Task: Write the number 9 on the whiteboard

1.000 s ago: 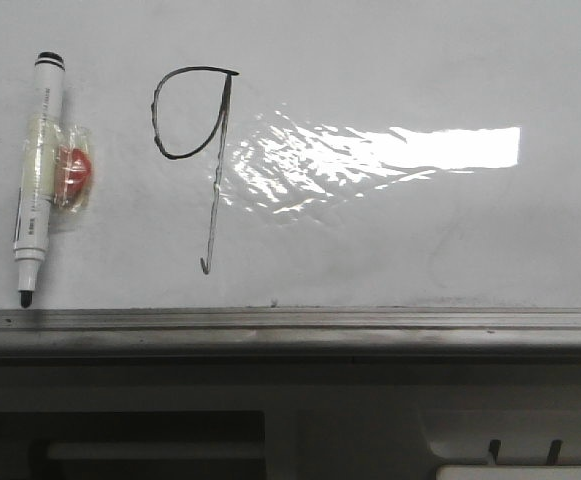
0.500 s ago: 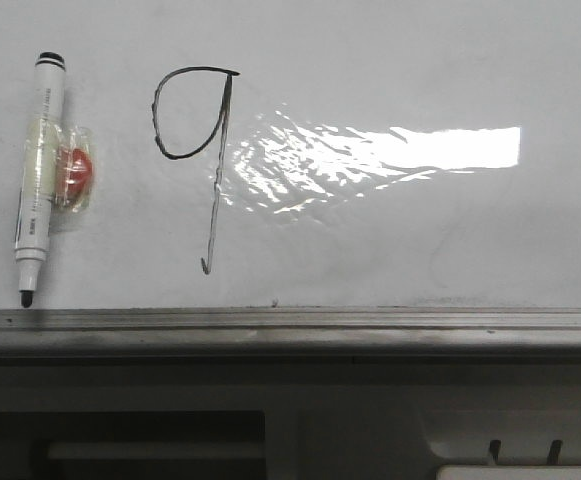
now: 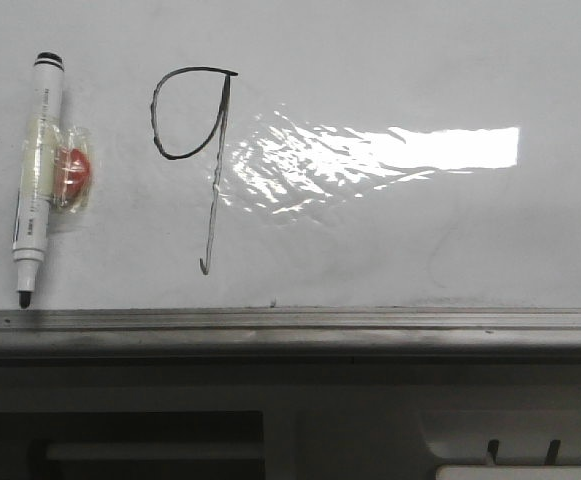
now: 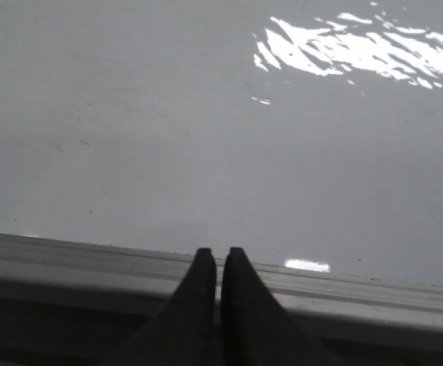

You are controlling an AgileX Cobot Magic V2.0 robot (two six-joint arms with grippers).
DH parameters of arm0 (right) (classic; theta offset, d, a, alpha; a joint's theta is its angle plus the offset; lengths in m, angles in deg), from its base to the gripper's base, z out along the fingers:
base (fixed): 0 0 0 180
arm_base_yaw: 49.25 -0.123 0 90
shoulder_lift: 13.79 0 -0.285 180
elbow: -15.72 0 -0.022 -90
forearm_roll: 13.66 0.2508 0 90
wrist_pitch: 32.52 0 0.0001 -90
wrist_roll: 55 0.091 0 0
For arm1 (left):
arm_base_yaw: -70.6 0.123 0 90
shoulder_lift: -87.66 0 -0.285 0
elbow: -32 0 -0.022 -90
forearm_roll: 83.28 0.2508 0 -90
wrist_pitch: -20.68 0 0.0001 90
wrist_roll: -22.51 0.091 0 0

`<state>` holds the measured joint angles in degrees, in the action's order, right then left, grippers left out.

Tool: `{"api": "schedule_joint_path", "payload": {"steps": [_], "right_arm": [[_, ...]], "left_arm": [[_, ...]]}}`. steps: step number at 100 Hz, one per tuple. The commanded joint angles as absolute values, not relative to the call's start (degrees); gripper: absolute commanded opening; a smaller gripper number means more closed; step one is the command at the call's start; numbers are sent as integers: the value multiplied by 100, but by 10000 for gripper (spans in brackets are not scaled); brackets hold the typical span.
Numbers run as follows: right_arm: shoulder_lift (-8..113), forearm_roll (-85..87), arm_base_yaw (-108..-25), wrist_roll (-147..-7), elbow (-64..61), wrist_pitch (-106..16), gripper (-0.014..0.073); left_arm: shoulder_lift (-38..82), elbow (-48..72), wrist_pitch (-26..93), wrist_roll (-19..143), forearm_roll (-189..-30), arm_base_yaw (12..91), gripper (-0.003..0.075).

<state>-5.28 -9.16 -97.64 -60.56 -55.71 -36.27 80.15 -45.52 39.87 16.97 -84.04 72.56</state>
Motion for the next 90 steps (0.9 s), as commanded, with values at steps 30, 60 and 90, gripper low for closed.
{"api": "schedule_joint_path", "payload": {"steps": [30,60,90], "right_arm": [[-475,-947,-9780,-6102,-5418,-3168,-69],[-475,-947,-9780,-6102,-5418,-3168,-69],[-543,-947,-9757,-6102,-5588,-2961,-69]], "left_arm": [[8174,-4787,3764,1710,-8415,7265,-20],[8174,-4787,3764,1710,-8415,7265,-20],[8174,-4787,3764,1710,-8415,7265,-20]]}}
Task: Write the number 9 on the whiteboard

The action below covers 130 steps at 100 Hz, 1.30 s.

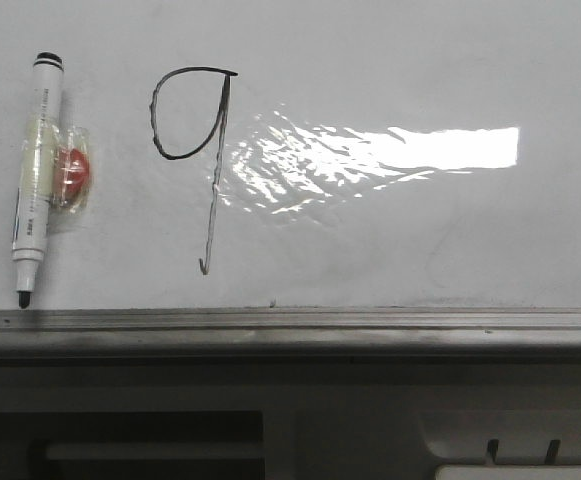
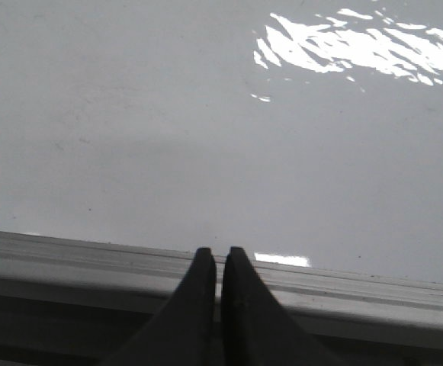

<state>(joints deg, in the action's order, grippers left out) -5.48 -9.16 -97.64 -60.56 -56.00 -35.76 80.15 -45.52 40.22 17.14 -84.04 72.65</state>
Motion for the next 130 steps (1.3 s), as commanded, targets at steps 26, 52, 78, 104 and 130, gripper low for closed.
{"api": "schedule_joint_path", "payload": {"steps": [26,52,78,104,130], "right_arm": [[-739,-927,-9453,-6102,-6287,-1970,-69],[-739,-927,-8085,-6102,-6358,-1728,-69],[-739,-906,-5954,-6079,-6358,-1866,-69],[-739,-1669,-4534,-5251,-6358,-2723,-69],[-739,-1578,-4282,-5307,-6358,-3740,-69]], "left_arm": [[8164,-4787,3764,1710,-8415,7265,-20],[8164,-4787,3764,1710,-8415,7265,-20],[8164,-4787,3764,1710,-8415,7265,-20],[8164,-4787,3764,1710,-8415,7265,-20],[8164,-4787,3764,1710,-8415,7265,-20]]}}
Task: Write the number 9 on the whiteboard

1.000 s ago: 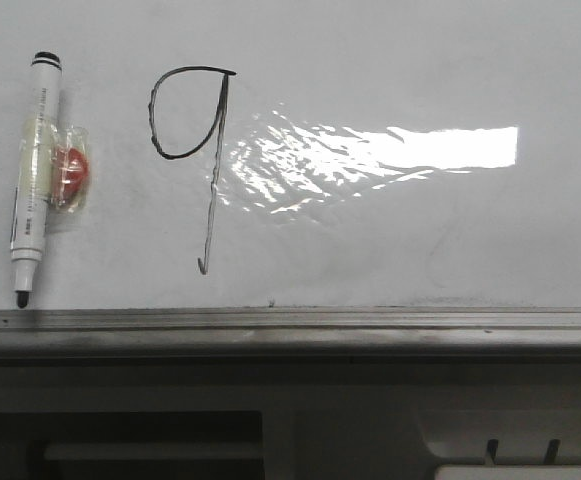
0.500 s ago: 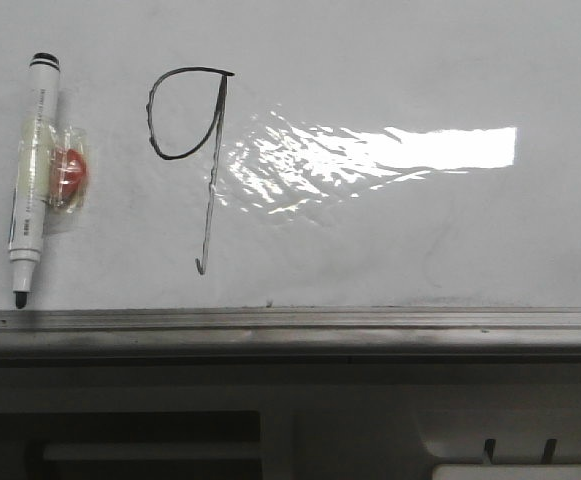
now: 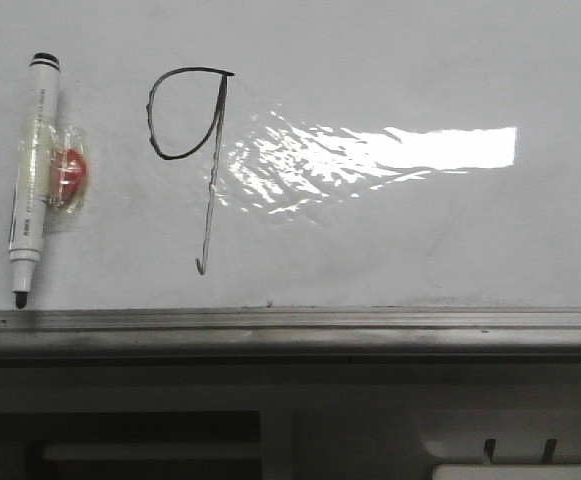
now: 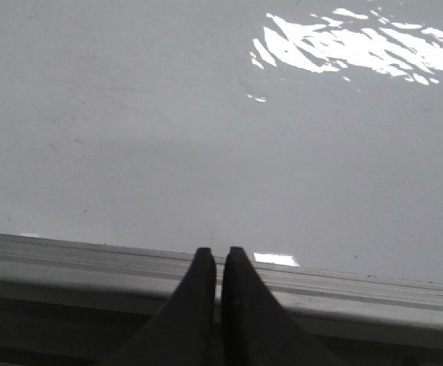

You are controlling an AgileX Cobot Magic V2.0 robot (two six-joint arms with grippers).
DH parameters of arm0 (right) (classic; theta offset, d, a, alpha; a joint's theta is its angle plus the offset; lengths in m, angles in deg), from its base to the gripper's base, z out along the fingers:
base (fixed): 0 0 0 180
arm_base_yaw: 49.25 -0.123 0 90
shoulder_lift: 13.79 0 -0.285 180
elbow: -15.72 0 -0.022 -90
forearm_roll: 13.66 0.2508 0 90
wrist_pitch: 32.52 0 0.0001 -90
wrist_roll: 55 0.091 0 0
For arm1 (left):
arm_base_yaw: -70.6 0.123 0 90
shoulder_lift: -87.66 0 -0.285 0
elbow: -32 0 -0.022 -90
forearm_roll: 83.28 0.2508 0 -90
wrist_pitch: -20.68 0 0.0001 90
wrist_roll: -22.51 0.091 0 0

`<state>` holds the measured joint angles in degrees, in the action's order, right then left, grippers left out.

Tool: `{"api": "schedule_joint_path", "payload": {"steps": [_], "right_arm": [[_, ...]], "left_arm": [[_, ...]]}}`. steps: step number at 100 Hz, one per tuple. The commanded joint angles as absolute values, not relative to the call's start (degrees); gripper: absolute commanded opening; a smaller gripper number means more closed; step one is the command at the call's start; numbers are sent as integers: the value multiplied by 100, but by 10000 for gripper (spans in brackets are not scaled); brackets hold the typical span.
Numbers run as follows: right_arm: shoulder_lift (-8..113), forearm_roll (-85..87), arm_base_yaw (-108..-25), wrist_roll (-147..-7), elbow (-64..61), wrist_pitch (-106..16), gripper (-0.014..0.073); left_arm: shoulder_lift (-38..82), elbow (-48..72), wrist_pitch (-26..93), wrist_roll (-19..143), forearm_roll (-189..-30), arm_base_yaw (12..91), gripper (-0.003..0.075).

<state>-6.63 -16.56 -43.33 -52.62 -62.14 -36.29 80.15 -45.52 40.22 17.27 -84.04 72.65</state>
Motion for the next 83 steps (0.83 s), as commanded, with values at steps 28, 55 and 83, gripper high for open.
{"api": "schedule_joint_path", "payload": {"steps": [28,55,83], "right_arm": [[-739,-1442,-4282,-5413,-6358,-5061,-69],[-739,-1437,-4282,-5413,-6358,-5061,-69],[-739,-1437,-4282,-5413,-6358,-5061,-69]], "left_arm": [[8164,-4787,3764,1710,-8415,7265,-20],[8164,-4787,3764,1710,-8415,7265,-20],[8164,-4787,3764,1710,-8415,7265,-20]]}}
